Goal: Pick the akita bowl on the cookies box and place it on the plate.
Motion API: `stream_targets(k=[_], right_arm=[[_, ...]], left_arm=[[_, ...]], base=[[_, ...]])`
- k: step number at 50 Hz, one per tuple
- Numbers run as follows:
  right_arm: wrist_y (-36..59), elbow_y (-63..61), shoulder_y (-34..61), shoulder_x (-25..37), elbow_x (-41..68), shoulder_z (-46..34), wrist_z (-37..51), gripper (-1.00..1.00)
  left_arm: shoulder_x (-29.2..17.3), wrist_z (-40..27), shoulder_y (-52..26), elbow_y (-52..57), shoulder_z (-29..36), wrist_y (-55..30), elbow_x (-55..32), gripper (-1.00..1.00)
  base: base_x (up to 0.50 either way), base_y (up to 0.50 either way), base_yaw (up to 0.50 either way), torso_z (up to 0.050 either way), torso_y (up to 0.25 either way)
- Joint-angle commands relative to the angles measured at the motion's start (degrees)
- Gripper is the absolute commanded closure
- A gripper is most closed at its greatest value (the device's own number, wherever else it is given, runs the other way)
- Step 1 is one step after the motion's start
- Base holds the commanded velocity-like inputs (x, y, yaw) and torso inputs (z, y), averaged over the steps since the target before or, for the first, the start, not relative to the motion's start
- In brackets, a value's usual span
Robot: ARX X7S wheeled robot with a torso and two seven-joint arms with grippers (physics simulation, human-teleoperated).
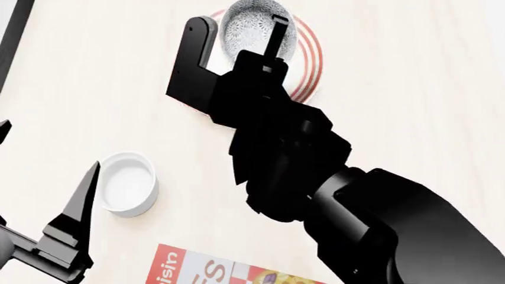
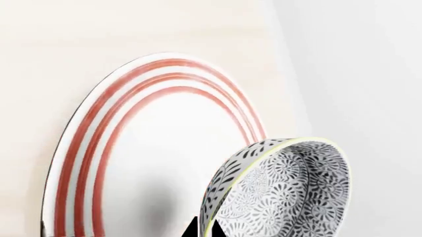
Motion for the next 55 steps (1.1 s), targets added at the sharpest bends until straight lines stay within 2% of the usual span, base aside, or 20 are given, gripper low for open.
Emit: stream_targets(k=[1, 28, 29, 45, 55], right_arm=[[-4.6, 7.7, -2.0, -3.6, -3.3, -0.3, -0.9, 1.0], [-3.9, 9.3, -3.4, -4.0, -8.6, 4.4, -2.8, 1.0], [-3.9, 9.2, -3.3, -4.0, -8.7, 4.4, -2.7, -1.0], [-3.4, 8.5, -2.6, -3.7, -8.7, 4.7, -2.7, -1.0], [3.4, -3.8, -0.8, 1.6, -7.6, 5.0, -1.3, -1.0]], left_arm=[[-0.1, 0.9, 0.2, -0.2, -0.7, 0.7, -1.5, -1.0], [-0.6, 1.2, 0.7, -0.5, 0.1, 1.7, -0.7, -1.0], [-0.6, 1.2, 0.7, -0.5, 0.2, 1.8, -0.7, -1.0], [-1.0, 0.8, 0.6, 0.2, 0.4, 1.5, -0.7, -1.0], [-1.3, 0.4, 0.5, 0.9, 0.4, 1.1, -0.9, -1.0]], base=[[0.0, 0.0, 0.0, 0.0, 0.01], [0.0, 0.0, 0.0, 0.0, 0.0], [0.0, 0.0, 0.0, 0.0, 0.0], [0.0, 0.0, 0.0, 0.0, 0.0], [0.0, 0.0, 0.0, 0.0, 0.0]])
